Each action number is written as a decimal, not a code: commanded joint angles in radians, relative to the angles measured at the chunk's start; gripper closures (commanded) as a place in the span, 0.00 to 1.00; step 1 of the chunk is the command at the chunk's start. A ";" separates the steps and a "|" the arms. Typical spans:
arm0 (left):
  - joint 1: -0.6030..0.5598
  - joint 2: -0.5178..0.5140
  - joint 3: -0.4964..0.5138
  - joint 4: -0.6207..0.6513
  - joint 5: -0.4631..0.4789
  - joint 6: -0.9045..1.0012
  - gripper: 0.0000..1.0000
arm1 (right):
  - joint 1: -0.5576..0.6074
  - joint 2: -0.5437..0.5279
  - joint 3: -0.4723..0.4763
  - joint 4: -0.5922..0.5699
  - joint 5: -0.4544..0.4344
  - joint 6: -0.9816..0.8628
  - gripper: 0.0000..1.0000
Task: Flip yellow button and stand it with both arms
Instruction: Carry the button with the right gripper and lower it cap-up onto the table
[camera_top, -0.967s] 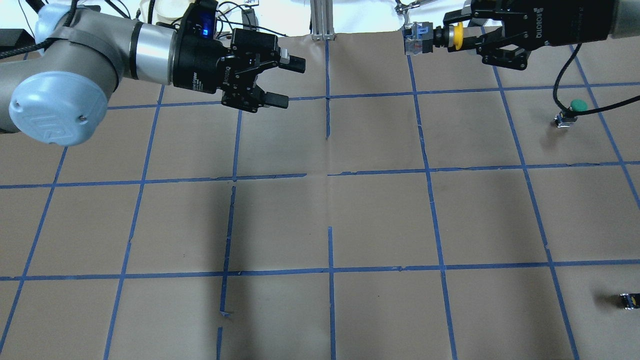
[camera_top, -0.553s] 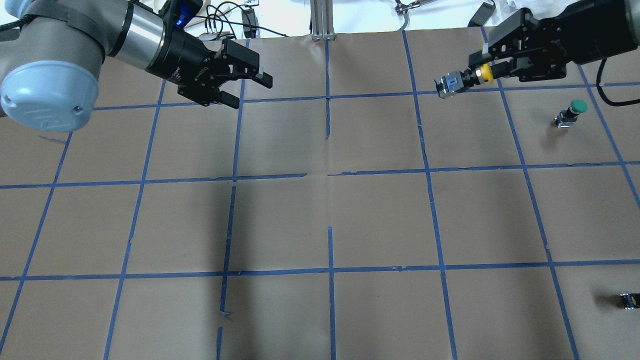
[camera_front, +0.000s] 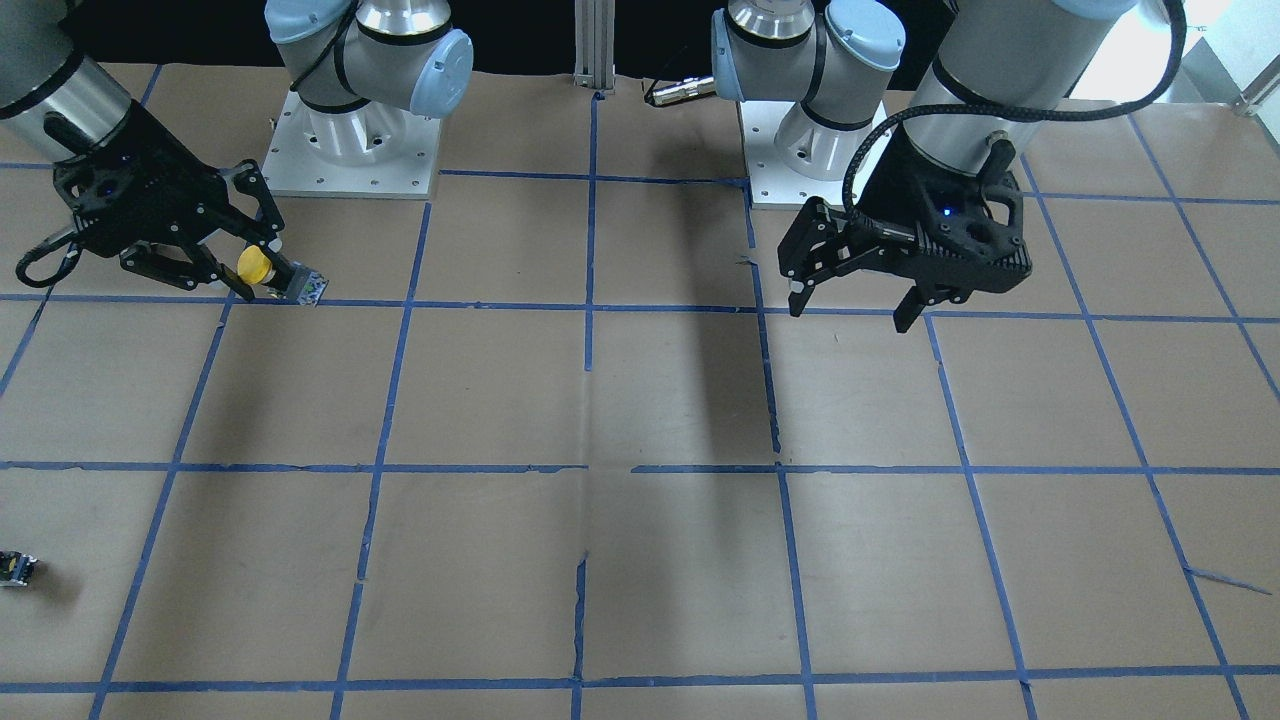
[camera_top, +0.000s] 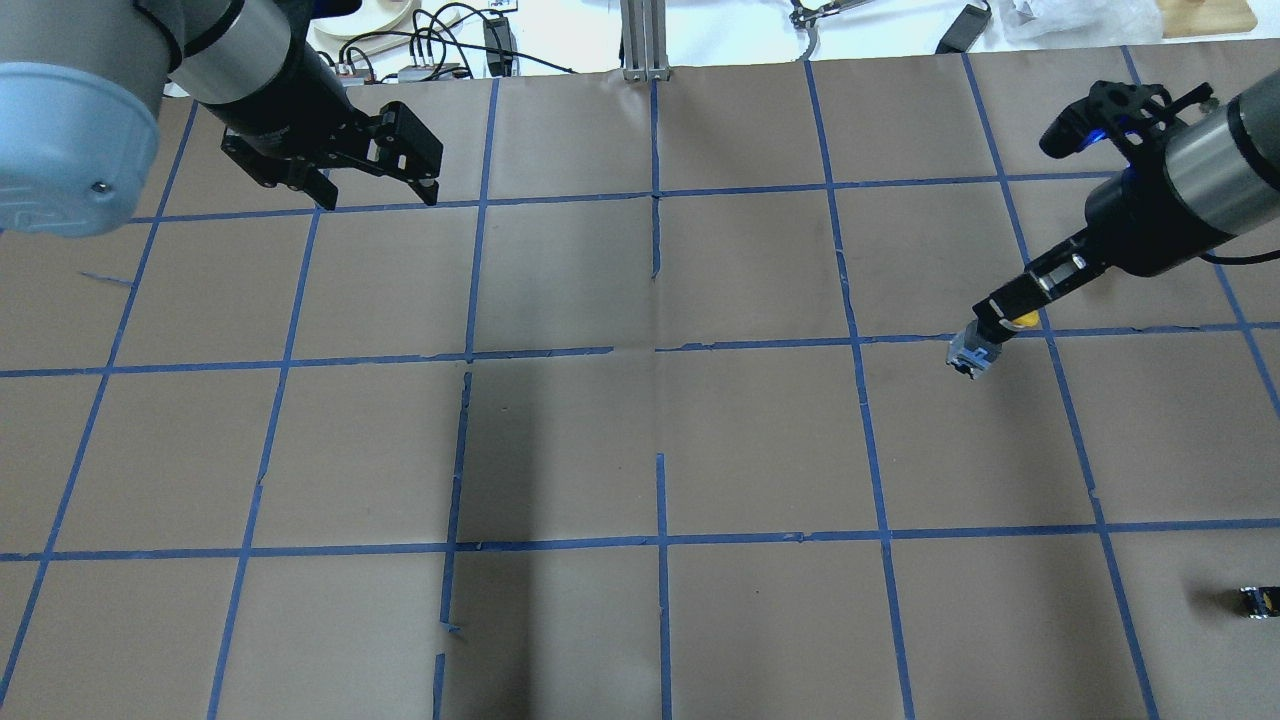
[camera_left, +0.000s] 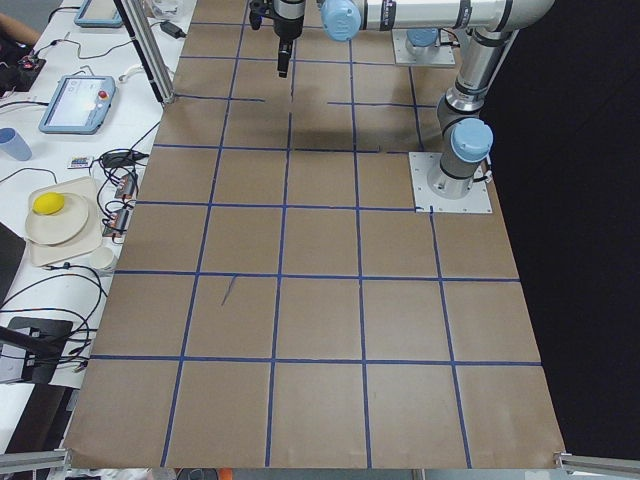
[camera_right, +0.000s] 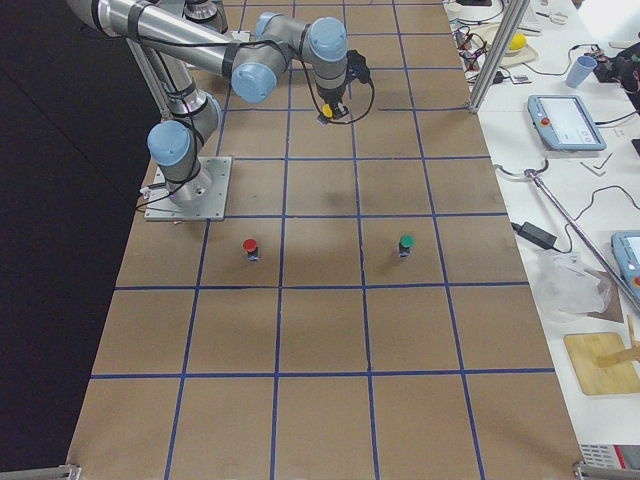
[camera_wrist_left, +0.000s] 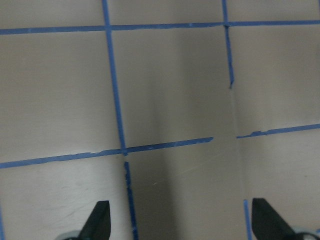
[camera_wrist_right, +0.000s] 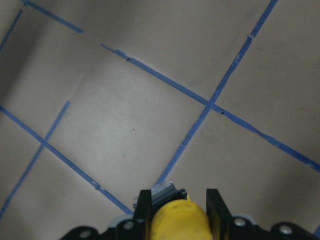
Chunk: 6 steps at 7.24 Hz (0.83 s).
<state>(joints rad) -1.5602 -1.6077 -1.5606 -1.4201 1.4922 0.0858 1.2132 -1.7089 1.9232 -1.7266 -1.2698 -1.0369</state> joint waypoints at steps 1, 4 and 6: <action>-0.004 0.005 0.022 -0.075 0.057 -0.003 0.00 | -0.004 0.003 0.083 -0.164 -0.196 -0.355 0.68; -0.004 -0.003 0.027 -0.063 0.062 0.009 0.00 | -0.104 0.023 0.095 -0.210 -0.241 -0.756 0.68; -0.004 -0.005 0.027 -0.063 0.060 0.008 0.00 | -0.181 0.116 0.082 -0.280 -0.241 -1.069 0.68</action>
<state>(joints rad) -1.5647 -1.6111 -1.5349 -1.4837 1.5531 0.0941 1.0796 -1.6494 2.0140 -1.9643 -1.5095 -1.9089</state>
